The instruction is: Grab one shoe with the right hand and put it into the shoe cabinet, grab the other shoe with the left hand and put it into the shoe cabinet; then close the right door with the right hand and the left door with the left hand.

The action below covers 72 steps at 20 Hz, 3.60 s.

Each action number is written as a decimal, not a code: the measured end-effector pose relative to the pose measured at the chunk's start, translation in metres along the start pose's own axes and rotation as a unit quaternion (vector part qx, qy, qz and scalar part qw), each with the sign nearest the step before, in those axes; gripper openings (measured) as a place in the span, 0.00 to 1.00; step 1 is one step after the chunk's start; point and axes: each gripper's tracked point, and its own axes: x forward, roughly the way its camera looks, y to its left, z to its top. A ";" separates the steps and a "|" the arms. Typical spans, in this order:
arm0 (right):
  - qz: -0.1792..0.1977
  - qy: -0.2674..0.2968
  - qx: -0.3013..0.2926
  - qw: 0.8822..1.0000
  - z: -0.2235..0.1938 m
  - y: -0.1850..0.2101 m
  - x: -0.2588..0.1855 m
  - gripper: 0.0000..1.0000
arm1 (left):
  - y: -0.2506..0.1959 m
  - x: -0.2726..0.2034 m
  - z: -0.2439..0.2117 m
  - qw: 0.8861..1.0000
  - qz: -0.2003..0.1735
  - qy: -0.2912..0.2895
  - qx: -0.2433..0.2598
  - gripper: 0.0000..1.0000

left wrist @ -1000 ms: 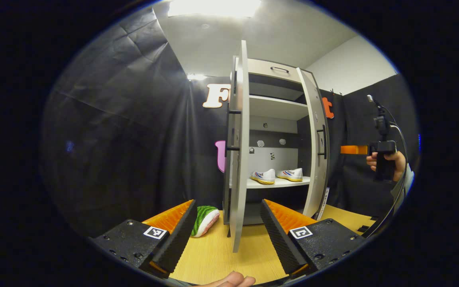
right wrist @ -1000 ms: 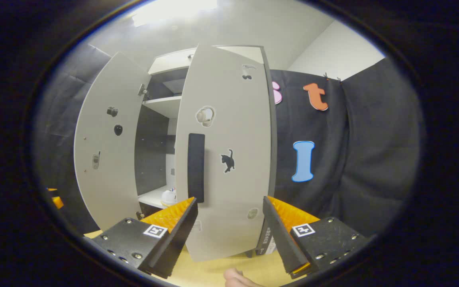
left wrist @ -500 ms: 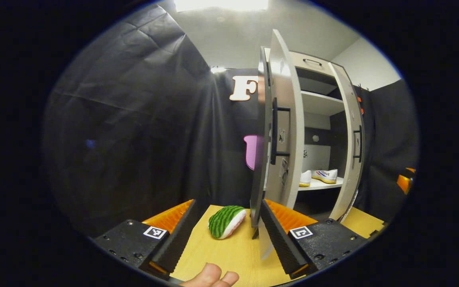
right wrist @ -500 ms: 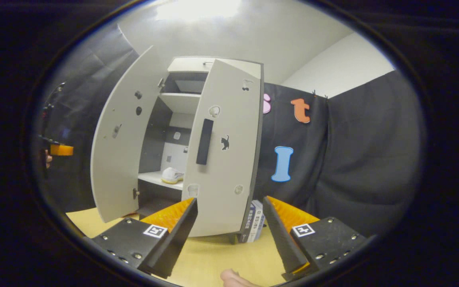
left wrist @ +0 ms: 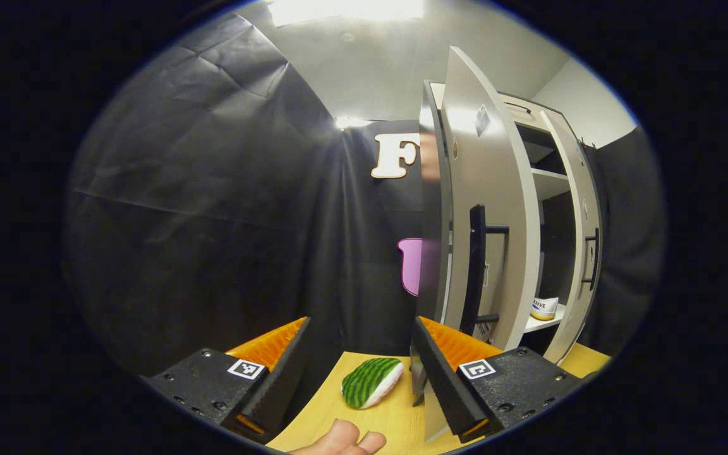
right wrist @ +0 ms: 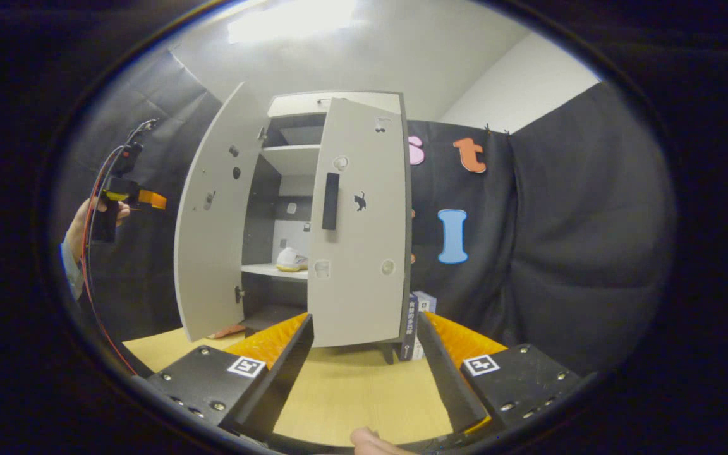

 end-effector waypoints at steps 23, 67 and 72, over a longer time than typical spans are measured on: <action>0.026 -0.024 0.046 0.998 0.001 -0.012 0.002 0.98 | -0.059 0.016 0.015 0.999 0.006 0.043 0.002 0.89; 0.001 0.006 0.046 0.999 -0.007 -0.006 0.031 0.98 | -0.155 -0.139 -0.101 0.996 -0.071 0.050 -0.015 0.96; 0.009 -0.007 0.052 0.999 0.029 0.016 0.028 0.98 | -0.152 -0.151 -0.084 0.997 -0.076 0.027 -0.014 0.97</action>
